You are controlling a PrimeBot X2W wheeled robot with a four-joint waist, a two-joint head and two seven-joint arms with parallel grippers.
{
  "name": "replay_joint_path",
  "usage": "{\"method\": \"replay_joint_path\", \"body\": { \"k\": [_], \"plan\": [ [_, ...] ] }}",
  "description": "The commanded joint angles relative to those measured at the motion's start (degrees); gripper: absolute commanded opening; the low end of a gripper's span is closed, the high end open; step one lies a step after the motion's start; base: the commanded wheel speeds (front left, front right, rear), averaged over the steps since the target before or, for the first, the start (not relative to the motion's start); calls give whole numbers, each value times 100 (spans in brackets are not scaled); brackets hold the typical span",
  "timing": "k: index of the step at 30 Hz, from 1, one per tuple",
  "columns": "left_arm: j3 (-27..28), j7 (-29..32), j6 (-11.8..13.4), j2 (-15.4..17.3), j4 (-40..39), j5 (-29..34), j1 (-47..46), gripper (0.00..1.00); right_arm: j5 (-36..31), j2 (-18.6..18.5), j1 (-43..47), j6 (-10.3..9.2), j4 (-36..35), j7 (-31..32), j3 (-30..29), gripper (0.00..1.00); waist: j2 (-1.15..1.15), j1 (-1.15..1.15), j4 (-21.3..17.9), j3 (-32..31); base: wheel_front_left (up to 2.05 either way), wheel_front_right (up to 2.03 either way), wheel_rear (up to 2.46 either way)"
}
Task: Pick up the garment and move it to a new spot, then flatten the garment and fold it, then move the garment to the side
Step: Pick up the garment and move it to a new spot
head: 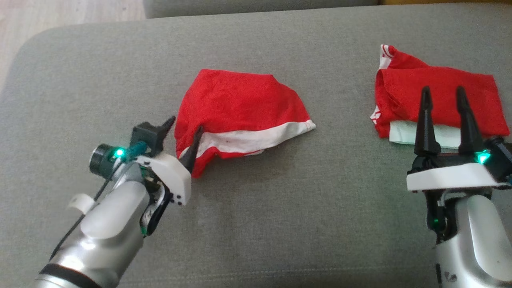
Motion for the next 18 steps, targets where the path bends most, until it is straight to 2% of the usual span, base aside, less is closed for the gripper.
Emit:
{"method": "replay_joint_path", "body": {
  "k": [1, 10, 18],
  "plan": [
    [351, -95, 68, 156, -139, -39, -285, 100, -63, -12, -4, 11, -173, 31, 139, 100, 0, 0, 75, -61, 0, 0, 0],
    [1079, -159, 397, 371, -902, -38, 105, 100, -101, -12, 158, 11, -145, 90, 126, 100, 0, 0, 331, -270, 0, 0, 0],
    [1959, -161, 764, 505, -2077, 244, 1081, 100, -79, -12, 338, 11, -97, 137, 192, 100, 0, 0, 607, -496, 0, 0, 0]
  ]
}}
